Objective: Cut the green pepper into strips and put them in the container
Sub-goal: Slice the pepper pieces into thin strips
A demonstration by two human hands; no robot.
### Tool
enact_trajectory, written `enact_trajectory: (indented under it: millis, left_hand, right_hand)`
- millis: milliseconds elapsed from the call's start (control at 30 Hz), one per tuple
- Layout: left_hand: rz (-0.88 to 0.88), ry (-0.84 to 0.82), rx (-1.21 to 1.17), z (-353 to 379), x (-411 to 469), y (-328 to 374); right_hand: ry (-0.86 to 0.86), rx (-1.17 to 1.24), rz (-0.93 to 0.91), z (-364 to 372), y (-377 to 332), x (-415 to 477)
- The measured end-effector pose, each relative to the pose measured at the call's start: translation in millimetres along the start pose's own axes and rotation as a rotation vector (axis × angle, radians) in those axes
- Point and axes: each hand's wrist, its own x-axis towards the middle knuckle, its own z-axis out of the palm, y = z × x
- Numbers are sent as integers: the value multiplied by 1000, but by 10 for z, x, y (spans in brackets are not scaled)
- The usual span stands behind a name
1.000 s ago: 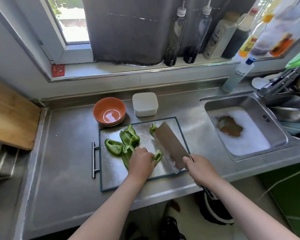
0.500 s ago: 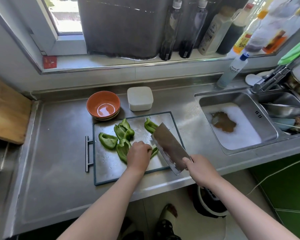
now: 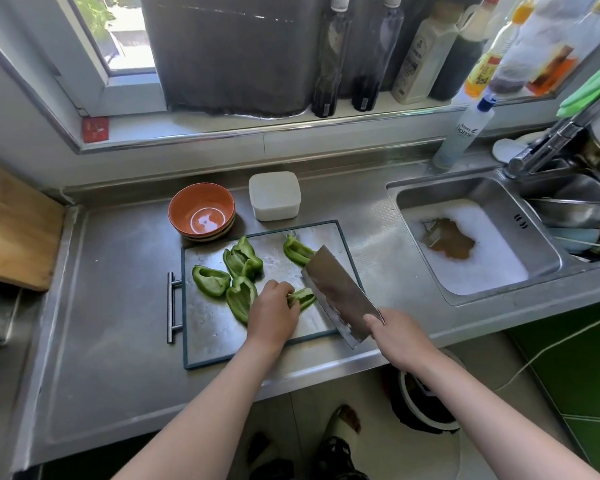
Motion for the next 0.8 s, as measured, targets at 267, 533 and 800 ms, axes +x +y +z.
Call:
enact_trajectory:
  millis: [267, 533, 800]
  left_hand:
    - [-83, 21, -31, -1, 24, 10]
    - [-66, 33, -52, 20, 42, -39]
    - [97, 47, -99, 10, -97, -144]
  right_hand:
    - [-58, 98, 9, 20, -2, 67]
    - [-102, 278, 65, 97, 118, 45]
    - [-93, 198, 31, 73, 104, 83]
